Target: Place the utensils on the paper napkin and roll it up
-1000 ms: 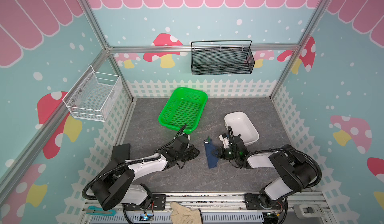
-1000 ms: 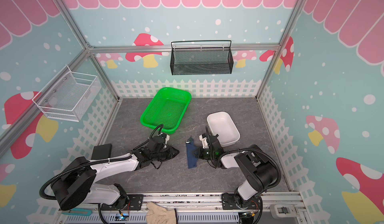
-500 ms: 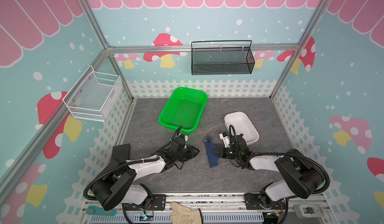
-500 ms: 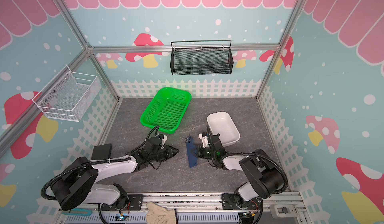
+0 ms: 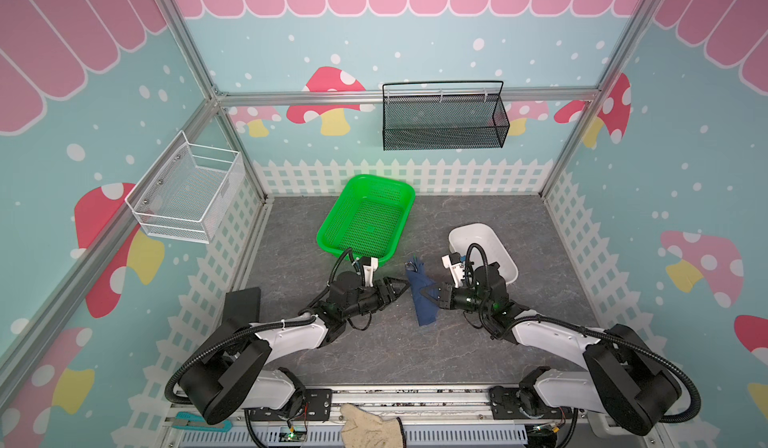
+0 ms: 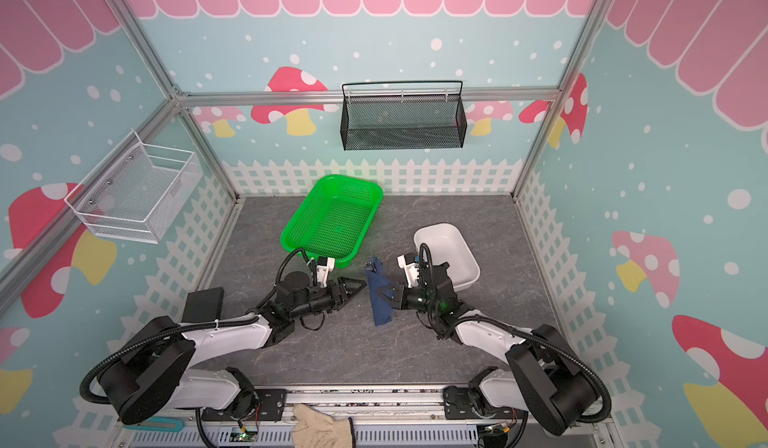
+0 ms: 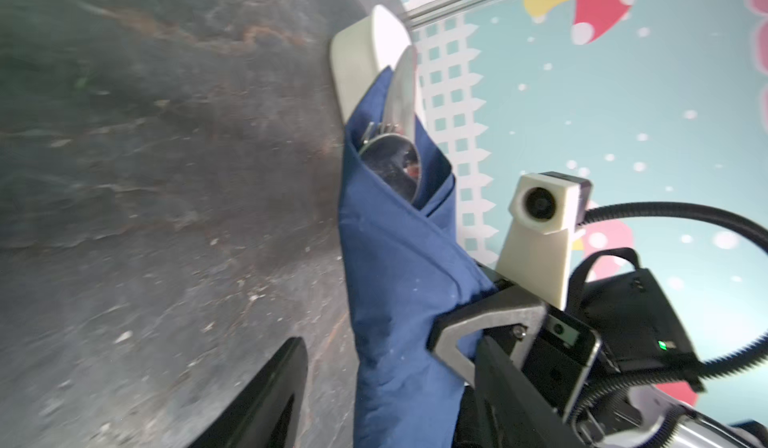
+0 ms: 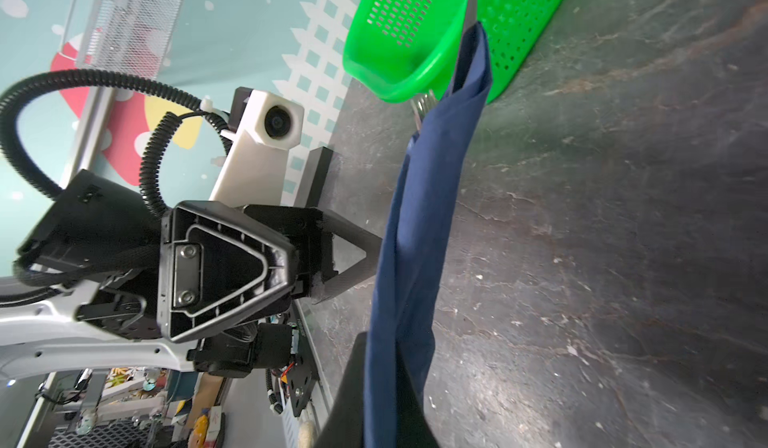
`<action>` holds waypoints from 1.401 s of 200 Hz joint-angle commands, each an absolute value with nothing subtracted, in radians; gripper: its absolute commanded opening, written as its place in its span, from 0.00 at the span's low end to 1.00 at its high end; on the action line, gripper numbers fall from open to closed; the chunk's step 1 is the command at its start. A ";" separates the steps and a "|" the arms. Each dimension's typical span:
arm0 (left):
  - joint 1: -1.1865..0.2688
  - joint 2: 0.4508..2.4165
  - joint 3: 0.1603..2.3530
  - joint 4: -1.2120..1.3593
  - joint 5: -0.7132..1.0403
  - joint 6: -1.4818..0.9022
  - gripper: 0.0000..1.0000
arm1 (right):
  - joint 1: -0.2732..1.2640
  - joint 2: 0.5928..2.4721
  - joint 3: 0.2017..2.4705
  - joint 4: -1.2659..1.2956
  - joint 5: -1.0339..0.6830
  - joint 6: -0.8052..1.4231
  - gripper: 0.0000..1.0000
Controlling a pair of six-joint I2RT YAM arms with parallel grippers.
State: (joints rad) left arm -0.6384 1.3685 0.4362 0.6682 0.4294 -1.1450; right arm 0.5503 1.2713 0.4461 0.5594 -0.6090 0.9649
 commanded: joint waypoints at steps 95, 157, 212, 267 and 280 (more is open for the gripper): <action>-0.623 1.412 0.464 1.100 0.603 -1.288 0.72 | 0.534 1.136 0.586 0.552 -0.711 1.004 0.06; -0.623 1.524 0.493 1.310 0.630 -1.392 0.72 | 0.533 1.112 0.583 0.631 -0.762 1.052 0.05; -0.627 1.561 0.512 1.364 0.636 -1.421 0.72 | 0.533 1.113 0.563 0.716 -0.790 1.105 0.05; -0.634 1.555 0.547 1.353 0.635 -1.408 0.67 | 0.533 1.135 0.549 0.780 -0.822 1.126 0.04; -0.634 1.555 0.554 1.351 0.635 -1.407 0.66 | 0.534 1.147 0.548 0.805 -0.836 1.138 0.04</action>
State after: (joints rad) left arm -0.6304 1.5532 0.5217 1.3075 0.6186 -1.3880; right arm 0.5365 1.1336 0.5526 0.6872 -0.7948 1.1053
